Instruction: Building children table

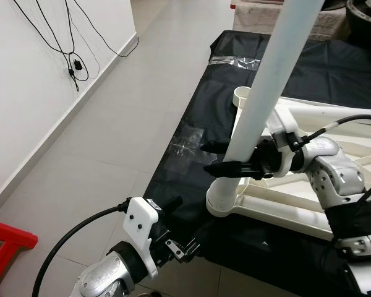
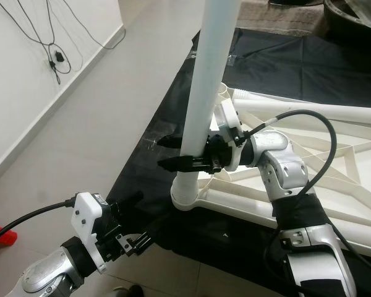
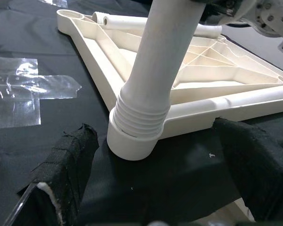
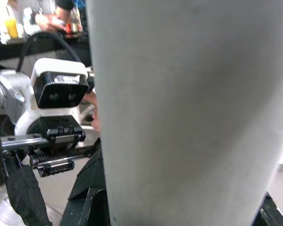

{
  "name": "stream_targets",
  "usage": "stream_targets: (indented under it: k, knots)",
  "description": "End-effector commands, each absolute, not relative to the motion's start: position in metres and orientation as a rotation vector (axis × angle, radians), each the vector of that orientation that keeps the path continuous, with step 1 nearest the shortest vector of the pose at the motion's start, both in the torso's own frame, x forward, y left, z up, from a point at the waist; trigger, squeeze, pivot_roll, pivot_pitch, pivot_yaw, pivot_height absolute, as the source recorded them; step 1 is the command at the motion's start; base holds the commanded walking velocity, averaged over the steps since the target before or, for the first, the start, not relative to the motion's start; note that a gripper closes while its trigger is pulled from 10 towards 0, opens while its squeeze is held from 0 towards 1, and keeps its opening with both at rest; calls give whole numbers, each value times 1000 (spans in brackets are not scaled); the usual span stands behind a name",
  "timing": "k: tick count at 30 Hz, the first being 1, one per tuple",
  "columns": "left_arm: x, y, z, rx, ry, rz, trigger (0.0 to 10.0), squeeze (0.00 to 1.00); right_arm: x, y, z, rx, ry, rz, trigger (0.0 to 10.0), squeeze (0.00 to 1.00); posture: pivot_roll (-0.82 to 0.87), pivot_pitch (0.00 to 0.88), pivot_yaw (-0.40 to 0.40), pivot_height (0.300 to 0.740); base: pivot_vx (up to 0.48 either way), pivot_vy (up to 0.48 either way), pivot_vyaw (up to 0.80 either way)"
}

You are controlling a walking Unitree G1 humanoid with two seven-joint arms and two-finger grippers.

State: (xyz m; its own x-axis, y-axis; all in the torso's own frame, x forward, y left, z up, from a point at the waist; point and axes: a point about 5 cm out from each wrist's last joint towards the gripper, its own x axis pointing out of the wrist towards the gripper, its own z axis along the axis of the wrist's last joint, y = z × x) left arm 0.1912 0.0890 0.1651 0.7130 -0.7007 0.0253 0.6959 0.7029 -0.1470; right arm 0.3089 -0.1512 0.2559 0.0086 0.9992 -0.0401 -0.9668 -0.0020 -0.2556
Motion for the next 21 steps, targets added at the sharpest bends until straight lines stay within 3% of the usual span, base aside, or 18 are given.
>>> stream_targets:
  k: [1, 13, 21]
  knots:
    - [190, 90, 159, -139, 60, -772, 10000, 0, 310, -151, 227, -260, -27, 1512, 10000, 0, 106, 212, 7, 740, 0, 0, 0]
    - [192, 89, 158, -136, 56, -771, 10000, 0, 317, -144, 224, -268, -39, 1284, 10000, 0, 95, 193, 8, 740, 0, 0, 0]
    - [194, 90, 158, -131, 50, -764, 10000, 0, 331, -142, 218, -161, -40, 981, 10000, 0, 94, 187, 6, 740, 0, 0, 0]
